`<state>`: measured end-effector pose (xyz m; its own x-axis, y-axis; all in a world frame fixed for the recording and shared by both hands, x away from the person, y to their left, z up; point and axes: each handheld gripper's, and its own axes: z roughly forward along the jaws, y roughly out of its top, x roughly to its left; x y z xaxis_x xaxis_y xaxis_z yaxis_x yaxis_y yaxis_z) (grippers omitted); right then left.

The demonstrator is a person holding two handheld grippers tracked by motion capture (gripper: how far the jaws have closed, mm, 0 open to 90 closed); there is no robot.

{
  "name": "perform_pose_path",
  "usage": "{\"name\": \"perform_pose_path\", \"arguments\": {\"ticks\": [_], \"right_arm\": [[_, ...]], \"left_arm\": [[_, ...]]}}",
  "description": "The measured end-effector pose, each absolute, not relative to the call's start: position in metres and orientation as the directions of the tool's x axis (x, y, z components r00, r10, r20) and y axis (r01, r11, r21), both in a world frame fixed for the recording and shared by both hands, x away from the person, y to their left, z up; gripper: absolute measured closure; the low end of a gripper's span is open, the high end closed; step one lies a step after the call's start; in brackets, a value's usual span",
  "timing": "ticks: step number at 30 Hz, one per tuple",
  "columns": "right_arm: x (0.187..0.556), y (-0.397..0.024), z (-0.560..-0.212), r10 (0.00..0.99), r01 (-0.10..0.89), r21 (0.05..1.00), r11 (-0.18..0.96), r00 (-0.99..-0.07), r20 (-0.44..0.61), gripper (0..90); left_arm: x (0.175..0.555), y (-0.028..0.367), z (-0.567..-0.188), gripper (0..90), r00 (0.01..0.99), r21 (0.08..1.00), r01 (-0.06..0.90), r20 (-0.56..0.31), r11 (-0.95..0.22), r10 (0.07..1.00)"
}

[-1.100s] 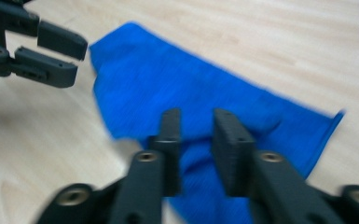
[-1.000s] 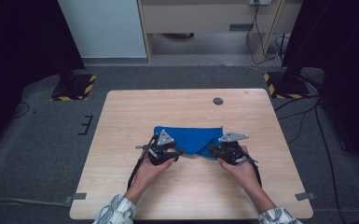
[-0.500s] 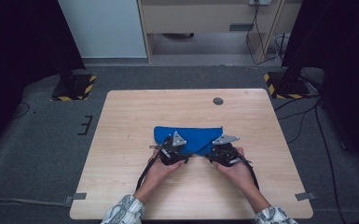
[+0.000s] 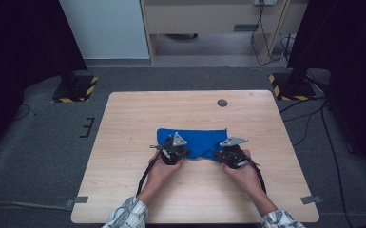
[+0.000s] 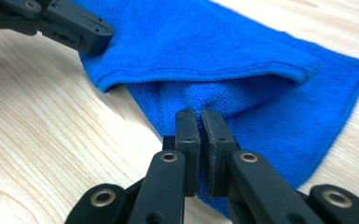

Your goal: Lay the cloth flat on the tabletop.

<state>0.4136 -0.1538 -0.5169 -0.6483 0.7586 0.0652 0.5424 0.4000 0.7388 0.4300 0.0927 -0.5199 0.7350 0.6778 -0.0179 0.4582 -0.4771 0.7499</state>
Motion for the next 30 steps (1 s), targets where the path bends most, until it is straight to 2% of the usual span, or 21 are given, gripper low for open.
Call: {"name": "perform_pose_path", "arguments": {"ticks": [13, 17, 18, 19, 22, 27, 30], "right_arm": [[0.419, -0.194, -0.513, 0.801, 0.579, 0.736, 0.351, -0.593, 0.085, 86.4], [0.423, -0.204, -0.518, 0.817, 0.605, 0.718, 0.344, -0.57, 0.088, 82.4], [0.424, -0.205, -0.519, 0.821, 0.609, 0.715, 0.343, -0.565, 0.087, 79.6], [0.423, -0.205, -0.518, 0.823, 0.607, 0.719, 0.338, -0.561, 0.086, 76.5], [0.421, -0.203, -0.512, 0.82, 0.582, 0.738, 0.341, -0.568, 0.07, 72.7], [0.417, -0.195, -0.505, 0.818, 0.548, 0.761, 0.348, -0.574, 0.039, 61.3], [0.415, -0.191, -0.502, 0.821, 0.544, 0.767, 0.341, -0.57, 0.039, 55.8]], "left_arm": [[0.435, 0.11, -0.514, 90.0, 0.703, 0.768, 0.475, -0.037, -0.43, 0.71], [0.433, 0.113, -0.512, 90.0, 0.695, 0.776, 0.476, -0.044, -0.414, 0.718], [0.431, 0.113, -0.511, 88.4, 0.692, 0.782, 0.472, -0.043, -0.407, 0.721], [0.43, 0.113, -0.511, 82.0, 0.694, 0.784, 0.469, -0.042, -0.407, 0.718], [0.423, 0.11, -0.509, 78.0, 0.713, 0.789, 0.443, -0.021, -0.426, 0.701], [0.415, 0.104, -0.506, 64.1, 0.735, 0.802, 0.425, -0.035, -0.42, 0.678], [0.414, 0.097, -0.51, 51.8, 0.733, 0.785, 0.432, -0.019, -0.444, 0.68]]}}
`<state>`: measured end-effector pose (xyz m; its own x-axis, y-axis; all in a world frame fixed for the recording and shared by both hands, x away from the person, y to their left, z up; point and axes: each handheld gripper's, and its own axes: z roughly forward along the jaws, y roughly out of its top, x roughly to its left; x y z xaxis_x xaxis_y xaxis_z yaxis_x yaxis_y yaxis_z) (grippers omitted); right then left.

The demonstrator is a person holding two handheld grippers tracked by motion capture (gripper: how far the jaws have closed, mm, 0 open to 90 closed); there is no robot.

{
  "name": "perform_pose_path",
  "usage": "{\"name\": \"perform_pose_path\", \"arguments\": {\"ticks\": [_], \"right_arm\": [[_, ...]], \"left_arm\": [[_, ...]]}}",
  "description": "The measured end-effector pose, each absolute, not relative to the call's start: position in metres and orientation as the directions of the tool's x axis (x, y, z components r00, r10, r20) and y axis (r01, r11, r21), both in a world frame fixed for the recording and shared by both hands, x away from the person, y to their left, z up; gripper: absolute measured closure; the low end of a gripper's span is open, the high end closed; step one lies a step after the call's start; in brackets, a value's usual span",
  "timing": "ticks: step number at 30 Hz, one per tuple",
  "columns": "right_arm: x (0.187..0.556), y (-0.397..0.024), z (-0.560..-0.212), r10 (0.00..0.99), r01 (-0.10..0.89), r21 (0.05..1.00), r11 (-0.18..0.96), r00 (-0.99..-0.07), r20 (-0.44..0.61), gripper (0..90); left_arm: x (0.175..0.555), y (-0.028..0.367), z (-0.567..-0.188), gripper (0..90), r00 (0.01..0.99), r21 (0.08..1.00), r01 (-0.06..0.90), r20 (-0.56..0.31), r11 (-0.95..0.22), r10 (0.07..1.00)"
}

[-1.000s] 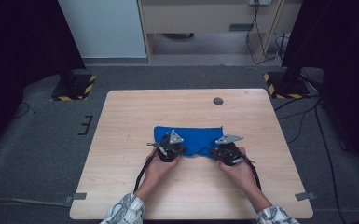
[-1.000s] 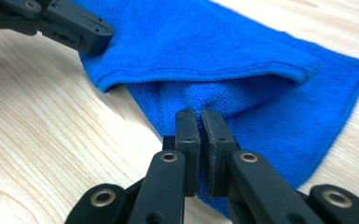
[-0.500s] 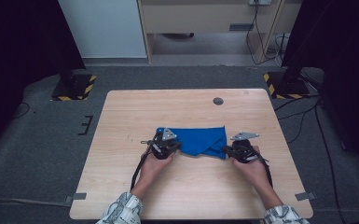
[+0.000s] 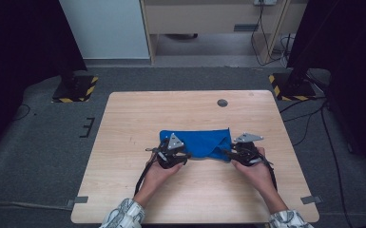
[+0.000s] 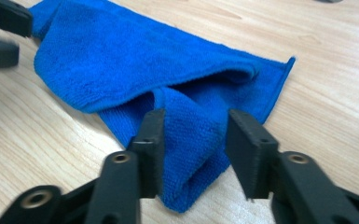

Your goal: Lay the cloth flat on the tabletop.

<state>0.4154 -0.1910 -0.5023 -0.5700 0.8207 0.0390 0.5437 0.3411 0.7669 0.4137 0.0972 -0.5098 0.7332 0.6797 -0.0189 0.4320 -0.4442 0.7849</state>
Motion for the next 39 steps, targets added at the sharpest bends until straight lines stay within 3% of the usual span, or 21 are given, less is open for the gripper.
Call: {"name": "perform_pose_path", "arguments": {"ticks": [4, 7, 13, 16, 18, 21, 29, 39], "right_arm": [[0.414, -0.188, -0.5, 0.802, 0.525, 0.774, 0.355, -0.596, 0.036, 52.0], [0.413, -0.183, -0.501, 0.791, 0.515, 0.776, 0.363, -0.611, 0.036, 52.2], [0.419, -0.176, -0.509, 0.793, 0.524, 0.764, 0.377, -0.609, 0.026, 53.4], [0.422, -0.175, -0.513, 0.793, 0.528, 0.756, 0.388, -0.608, 0.018, 64.1], [0.422, -0.174, -0.515, 0.793, 0.53, 0.749, 0.397, -0.609, 0.01, 77.9], [0.422, -0.177, -0.513, 0.793, 0.532, 0.745, 0.403, -0.61, 0.007, 87.1], [0.422, -0.2, -0.51, 0.812, 0.56, 0.738, 0.377, -0.583, 0.027, 89.2], [0.425, -0.213, -0.514, 0.825, 0.577, 0.731, 0.364, -0.563, 0.033, 89.2]], "left_arm": [[0.418, 0.091, -0.522, 45.8, 0.728, 0.743, 0.46, -0.002, -0.486, 0.686], [0.42, 0.09, -0.526, 51.2, 0.735, 0.741, 0.457, -0.004, -0.491, 0.678], [0.423, 0.085, -0.523, 75.5, 0.753, 0.758, 0.426, 0.006, -0.494, 0.658], [0.426, 0.084, -0.52, 87.0, 0.761, 0.763, 0.42, -0.001, -0.492, 0.648], [0.427, 0.085, -0.515, 87.9, 0.758, 0.775, 0.417, -0.008, -0.475, 0.652], [0.428, 0.094, -0.504, 87.9, 0.731, 0.798, 0.427, -0.028, -0.425, 0.682], [0.447, 0.13, -0.498, 87.7, 0.637, 0.771, 0.525, -0.075, -0.361, 0.768], [0.469, 0.137, -0.511, 87.5, 0.599, 0.738, 0.573, -0.082, -0.356, 0.796]]}}
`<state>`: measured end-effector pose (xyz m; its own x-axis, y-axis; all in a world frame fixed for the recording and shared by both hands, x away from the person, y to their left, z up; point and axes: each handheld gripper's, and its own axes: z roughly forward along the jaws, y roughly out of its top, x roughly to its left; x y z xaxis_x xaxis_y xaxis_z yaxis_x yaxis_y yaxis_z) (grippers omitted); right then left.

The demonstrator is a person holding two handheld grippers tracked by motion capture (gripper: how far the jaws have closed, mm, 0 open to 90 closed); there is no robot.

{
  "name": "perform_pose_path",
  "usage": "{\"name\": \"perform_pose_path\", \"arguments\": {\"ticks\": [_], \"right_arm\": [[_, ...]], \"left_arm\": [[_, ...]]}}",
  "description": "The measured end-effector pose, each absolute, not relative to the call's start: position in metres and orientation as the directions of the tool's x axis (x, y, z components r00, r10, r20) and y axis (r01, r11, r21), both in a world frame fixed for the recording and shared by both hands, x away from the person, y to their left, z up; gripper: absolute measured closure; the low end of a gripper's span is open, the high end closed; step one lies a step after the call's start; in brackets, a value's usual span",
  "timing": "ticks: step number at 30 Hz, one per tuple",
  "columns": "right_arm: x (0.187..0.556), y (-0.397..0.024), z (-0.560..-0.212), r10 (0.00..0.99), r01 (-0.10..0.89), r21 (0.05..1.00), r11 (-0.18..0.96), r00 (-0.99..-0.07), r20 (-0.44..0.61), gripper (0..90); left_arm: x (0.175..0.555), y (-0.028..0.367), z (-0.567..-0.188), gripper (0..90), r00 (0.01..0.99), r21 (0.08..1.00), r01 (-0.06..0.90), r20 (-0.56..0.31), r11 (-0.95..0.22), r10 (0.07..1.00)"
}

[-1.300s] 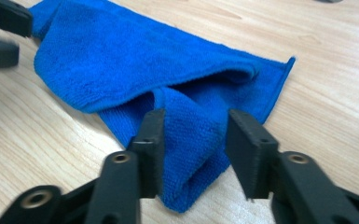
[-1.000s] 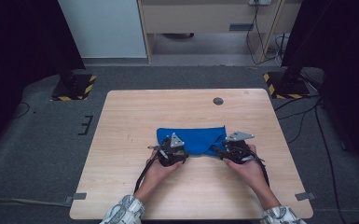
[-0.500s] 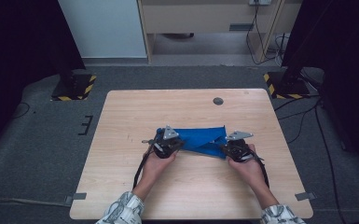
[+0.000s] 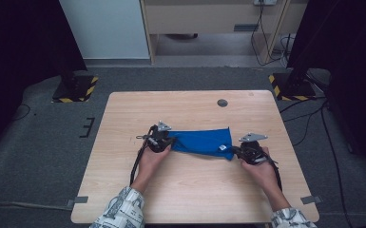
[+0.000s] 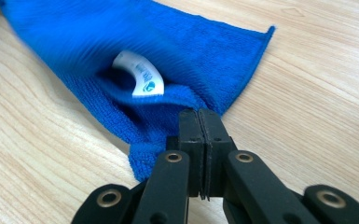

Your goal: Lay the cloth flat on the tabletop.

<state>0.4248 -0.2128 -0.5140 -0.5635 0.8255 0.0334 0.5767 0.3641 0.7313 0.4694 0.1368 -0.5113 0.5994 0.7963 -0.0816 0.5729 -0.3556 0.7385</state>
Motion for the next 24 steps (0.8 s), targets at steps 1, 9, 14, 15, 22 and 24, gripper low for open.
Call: {"name": "perform_pose_path", "arguments": {"ticks": [1, 9, 14, 15, 22, 24], "right_arm": [[0.425, -0.215, -0.515, 0.828, 0.578, 0.734, 0.356, -0.559, 0.039, 89.2], [0.423, -0.218, -0.514, 0.819, 0.573, 0.744, 0.345, -0.57, 0.059, 72.1], [0.42, -0.213, -0.51, 0.809, 0.541, 0.758, 0.365, -0.586, 0.029, 55.2], [0.419, -0.211, -0.509, 0.806, 0.535, 0.76, 0.37, -0.591, 0.023, 52.4], [0.414, -0.203, -0.498, 0.78, 0.477, 0.79, 0.385, -0.626, -0.002, 44.4], [0.413, -0.199, -0.493, 0.767, 0.458, 0.802, 0.385, -0.641, -0.002, 46.1]], "left_arm": [[0.471, 0.137, -0.512, 87.4, 0.6, 0.736, 0.577, -0.087, -0.354, 0.796], [0.474, 0.131, -0.516, 71.4, 0.626, 0.773, 0.543, -0.112, -0.328, 0.772], [0.47, 0.13, -0.512, 61.5, 0.638, 0.785, 0.52, -0.094, -0.337, 0.765], [0.469, 0.13, -0.511, 60.7, 0.637, 0.79, 0.515, -0.091, -0.334, 0.766], [0.462, 0.135, -0.495, 57.6, 0.642, 0.824, 0.467, -0.068, -0.32, 0.763], [0.459, 0.136, -0.491, 57.8, 0.646, 0.825, 0.461, -0.059, -0.327, 0.761]]}}
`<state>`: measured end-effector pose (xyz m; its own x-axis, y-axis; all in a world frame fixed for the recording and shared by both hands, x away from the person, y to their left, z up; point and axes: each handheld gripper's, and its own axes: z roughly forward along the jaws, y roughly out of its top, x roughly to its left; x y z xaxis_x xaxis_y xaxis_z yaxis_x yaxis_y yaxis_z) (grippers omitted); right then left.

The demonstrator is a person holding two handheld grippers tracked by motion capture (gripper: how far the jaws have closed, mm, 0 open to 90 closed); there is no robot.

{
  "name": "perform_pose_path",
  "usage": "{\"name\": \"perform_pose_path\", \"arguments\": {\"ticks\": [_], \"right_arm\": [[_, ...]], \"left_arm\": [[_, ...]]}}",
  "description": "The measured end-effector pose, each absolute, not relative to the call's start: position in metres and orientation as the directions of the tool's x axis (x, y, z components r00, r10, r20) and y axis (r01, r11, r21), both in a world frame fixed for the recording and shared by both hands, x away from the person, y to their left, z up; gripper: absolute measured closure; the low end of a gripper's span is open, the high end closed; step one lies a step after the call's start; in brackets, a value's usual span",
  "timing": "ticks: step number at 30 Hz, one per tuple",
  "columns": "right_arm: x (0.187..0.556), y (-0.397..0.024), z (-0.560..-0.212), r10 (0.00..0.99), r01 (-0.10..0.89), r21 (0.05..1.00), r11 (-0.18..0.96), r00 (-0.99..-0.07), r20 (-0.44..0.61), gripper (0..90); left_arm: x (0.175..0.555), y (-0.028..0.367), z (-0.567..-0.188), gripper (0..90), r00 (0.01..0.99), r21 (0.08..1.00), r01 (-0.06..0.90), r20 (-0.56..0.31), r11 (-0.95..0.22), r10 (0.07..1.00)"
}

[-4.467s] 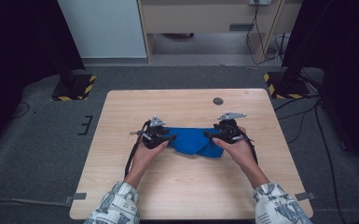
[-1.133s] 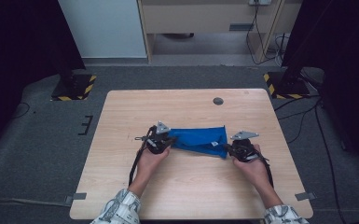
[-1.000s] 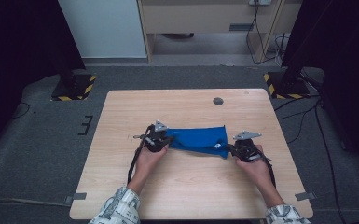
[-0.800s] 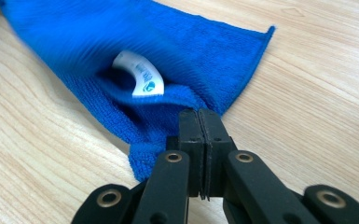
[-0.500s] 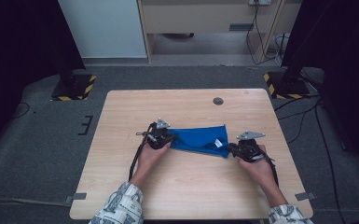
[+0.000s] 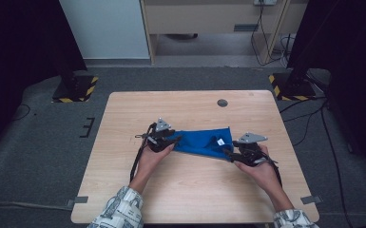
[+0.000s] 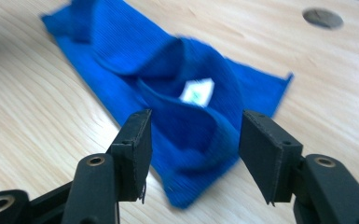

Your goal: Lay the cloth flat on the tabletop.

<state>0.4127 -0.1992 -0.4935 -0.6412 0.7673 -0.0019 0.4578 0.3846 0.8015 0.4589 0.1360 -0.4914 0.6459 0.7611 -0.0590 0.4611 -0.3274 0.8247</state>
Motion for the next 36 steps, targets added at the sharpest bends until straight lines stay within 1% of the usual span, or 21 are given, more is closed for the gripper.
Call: {"name": "perform_pose_path", "arguments": {"ticks": [2, 4, 6, 8, 11, 16, 20, 22, 24, 26, 28, 29, 31, 32, 36], "right_arm": [[0.412, -0.193, -0.49, 0.75, 0.438, 0.809, 0.391, -0.662, -0.004, 52.2], [0.414, -0.186, -0.489, 0.74, 0.44, 0.808, 0.392, -0.673, 0.007, 58.5], [0.416, -0.179, -0.489, 0.733, 0.433, 0.801, 0.414, -0.68, -0.012, 65.4], [0.419, -0.173, -0.49, 0.727, 0.43, 0.794, 0.43, -0.687, -0.022, 68.4], [0.423, -0.164, -0.49, 0.722, 0.43, 0.786, 0.444, -0.691, -0.03, 67.2], [0.433, -0.146, -0.493, 0.71, 0.429, 0.765, 0.48, -0.702, -0.052, 59.2], [0.441, -0.139, -0.499, 0.704, 0.438, 0.735, 0.517, -0.707, -0.074, 60.5], [0.444, -0.139, -0.503, 0.702, 0.455, 0.713, 0.534, -0.709, -0.074, 67.3], [0.444, -0.141, -0.505, 0.7, 0.465, 0.69, 0.554, -0.709, -0.084, 78.5], [0.442, -0.147, -0.505, 0.713, 0.473, 0.695, 0.542, -0.696, -0.082, 87.2], [0.441, -0.153, -0.503, 0.726, 0.481, 0.707, 0.519, -0.684, -0.068, 88.1], [0.44, -0.158, -0.501, 0.733, 0.483, 0.714, 0.507, -0.677, -0.062, 88.2], [0.437, -0.167, -0.498, 0.749, 0.488, 0.734, 0.473, -0.662, -0.043, 88.2], [0.435, -0.176, -0.494, 0.761, 0.49, 0.747, 0.45, -0.648, -0.032, 88.0], [0.433, -0.186, -0.491, 0.771, 0.493, 0.759, 0.425, -0.636, -0.02, 87.9]], "left_arm": [[0.454, 0.138, -0.488, 58.3, 0.653, 0.819, 0.456, -0.043, -0.348, 0.756], [0.45, 0.14, -0.486, 58.8, 0.655, 0.817, 0.449, -0.027, -0.361, 0.755], [0.446, 0.143, -0.484, 58.7, 0.654, 0.819, 0.44, -0.01, -0.369, 0.757], [0.445, 0.146, -0.483, 58.6, 0.651, 0.823, 0.439, -0.014, -0.361, 0.759], [0.443, 0.148, -0.484, 58.1, 0.651, 0.822, 0.439, -0.012, -0.363, 0.759], [0.441, 0.147, -0.484, 57.2, 0.663, 0.827, 0.435, -0.026, -0.357, 0.748], [0.439, 0.144, -0.483, 53.9, 0.677, 0.836, 0.413, -0.018, -0.36, 0.736], [0.439, 0.143, -0.483, 52.1, 0.681, 0.839, 0.406, -0.014, -0.362, 0.732], [0.439, 0.142, -0.484, 50.6, 0.685, 0.839, 0.405, -0.014, -0.365, 0.728], [0.439, 0.141, -0.485, 49.5, 0.69, 0.835, 0.403, -0.007, -0.375, 0.724], [0.439, 0.14, -0.486, 49.6, 0.697, 0.83, 0.398, 0.004, -0.391, 0.717], [0.439, 0.139, -0.487, 50.8, 0.704, 0.826, 0.398, 0.005, -0.4, 0.71], [0.438, 0.136, -0.488, 58.2, 0.71, 0.814, 0.392, 0.03, -0.43, 0.704], [0.437, 0.135, -0.489, 64.5, 0.717, 0.806, 0.391, 0.037, -0.445, 0.696], [0.436, 0.126, -0.494, 67.4, 0.742, 0.789, 0.392, 0.033, -0.473, 0.67]]}}
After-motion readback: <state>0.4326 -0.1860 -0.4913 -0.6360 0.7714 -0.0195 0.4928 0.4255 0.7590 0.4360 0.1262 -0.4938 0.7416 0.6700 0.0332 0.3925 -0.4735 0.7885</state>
